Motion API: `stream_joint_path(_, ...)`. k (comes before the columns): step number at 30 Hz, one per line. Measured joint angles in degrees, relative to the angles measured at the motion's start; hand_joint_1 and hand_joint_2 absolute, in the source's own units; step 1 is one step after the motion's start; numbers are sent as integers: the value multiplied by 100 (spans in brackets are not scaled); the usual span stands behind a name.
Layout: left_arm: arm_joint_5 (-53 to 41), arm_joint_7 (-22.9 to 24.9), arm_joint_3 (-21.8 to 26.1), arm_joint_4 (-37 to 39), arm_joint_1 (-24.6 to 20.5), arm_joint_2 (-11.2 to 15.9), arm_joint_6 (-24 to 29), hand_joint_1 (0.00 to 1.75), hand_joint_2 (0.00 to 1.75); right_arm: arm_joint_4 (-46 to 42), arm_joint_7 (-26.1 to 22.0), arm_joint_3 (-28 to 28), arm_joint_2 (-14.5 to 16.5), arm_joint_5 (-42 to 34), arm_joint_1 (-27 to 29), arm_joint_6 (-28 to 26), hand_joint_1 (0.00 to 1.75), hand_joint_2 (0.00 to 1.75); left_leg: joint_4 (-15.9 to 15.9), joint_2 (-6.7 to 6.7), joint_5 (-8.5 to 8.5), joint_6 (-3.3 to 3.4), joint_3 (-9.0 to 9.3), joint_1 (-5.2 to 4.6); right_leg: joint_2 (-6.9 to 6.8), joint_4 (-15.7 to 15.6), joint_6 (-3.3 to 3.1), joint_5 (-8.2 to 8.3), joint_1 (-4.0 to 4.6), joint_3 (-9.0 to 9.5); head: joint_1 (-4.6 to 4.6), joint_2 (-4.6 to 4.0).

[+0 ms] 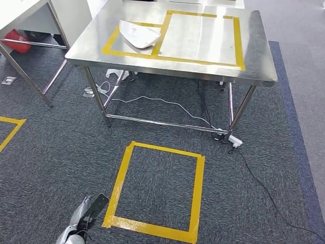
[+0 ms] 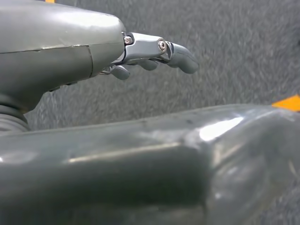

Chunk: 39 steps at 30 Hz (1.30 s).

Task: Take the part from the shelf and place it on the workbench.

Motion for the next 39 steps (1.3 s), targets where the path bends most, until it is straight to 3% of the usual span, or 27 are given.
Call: stream_joint_path(39, 8, -13, 163, 284, -2, -114, -17, 0, 0, 0, 13, -18, 2, -4, 1, 0, 0, 0, 0, 0, 8, -4, 0, 8, 1, 16, -1, 0, 10, -7, 0, -1)
